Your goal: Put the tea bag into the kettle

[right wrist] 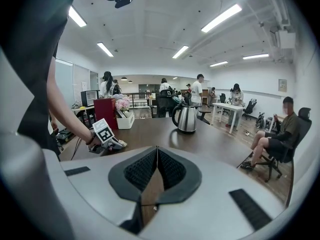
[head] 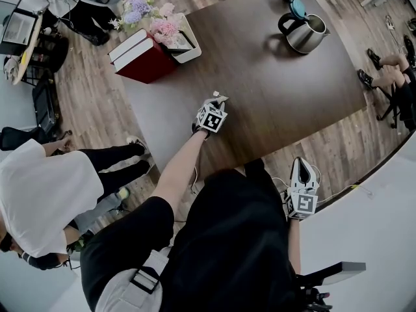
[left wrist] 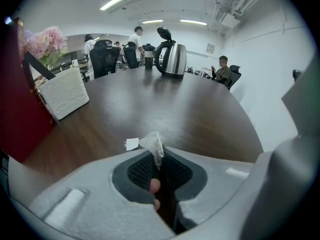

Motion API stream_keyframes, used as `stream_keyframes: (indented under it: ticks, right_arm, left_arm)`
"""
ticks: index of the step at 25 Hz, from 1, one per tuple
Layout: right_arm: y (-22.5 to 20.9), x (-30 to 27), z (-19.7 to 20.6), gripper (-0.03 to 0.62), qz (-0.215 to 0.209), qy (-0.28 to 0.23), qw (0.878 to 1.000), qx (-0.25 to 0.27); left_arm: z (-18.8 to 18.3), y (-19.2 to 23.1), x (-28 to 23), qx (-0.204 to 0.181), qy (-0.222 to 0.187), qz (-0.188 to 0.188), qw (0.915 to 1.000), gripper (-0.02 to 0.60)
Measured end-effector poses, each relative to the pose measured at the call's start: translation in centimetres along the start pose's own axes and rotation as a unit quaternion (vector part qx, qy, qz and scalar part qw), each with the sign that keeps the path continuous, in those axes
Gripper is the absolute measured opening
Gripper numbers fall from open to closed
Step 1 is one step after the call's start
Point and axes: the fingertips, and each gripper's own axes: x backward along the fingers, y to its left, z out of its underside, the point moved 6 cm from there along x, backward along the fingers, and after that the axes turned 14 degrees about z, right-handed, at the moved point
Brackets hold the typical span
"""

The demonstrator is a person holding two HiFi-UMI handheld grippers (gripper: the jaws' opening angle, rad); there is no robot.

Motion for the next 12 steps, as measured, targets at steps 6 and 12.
stream_keyframes:
  ticks: [6, 12]
  right_arm:
    - [0.0, 0.6, 0.1, 0.008, 0.006, -0.004, 1.000, -0.003]
    - [-0.1, 1.2, 0.2, 0.008, 0.018, -0.005, 1.000, -0.004]
  left_arm:
    - [0.2, 0.2, 0.2, 0.001, -0.012, 0.002, 0.9999, 0.027]
    - [0.5, 0.3, 0.4, -0.006, -0.025, -0.004, 0.9997, 0.025]
